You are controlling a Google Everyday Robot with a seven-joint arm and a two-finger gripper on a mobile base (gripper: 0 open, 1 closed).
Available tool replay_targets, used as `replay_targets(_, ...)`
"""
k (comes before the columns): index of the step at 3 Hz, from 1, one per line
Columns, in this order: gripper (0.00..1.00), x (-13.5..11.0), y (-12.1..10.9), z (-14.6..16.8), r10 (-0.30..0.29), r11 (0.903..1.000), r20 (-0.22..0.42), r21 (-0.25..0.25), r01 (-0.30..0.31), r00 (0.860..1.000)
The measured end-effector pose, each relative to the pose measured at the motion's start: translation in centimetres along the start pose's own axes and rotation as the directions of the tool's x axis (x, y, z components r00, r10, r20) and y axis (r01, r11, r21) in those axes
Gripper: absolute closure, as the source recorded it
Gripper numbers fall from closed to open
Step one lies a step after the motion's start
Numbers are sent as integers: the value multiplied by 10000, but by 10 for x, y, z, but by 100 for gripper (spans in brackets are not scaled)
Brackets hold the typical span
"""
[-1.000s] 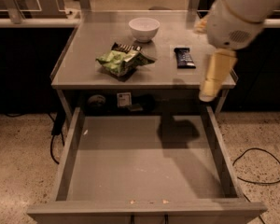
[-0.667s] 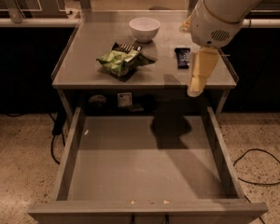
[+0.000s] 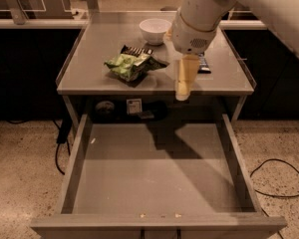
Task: Place green jalapeno chip bag into top drawer
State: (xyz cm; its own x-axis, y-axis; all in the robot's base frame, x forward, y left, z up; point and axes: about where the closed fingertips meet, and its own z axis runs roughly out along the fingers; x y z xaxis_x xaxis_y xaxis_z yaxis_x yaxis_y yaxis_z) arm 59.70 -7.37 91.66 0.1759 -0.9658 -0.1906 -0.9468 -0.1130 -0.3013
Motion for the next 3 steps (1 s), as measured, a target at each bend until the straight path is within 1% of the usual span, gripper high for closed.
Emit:
replay_targets(1,0,-21,-20,24,-527,9985,164,-161,530,9985)
replay_targets(2,0,-21,-20,25,-551,9984,175,-149,554,9983)
replay_targets(3,0,-35,-38,33,-1110,9938,311,19,1110,9933)
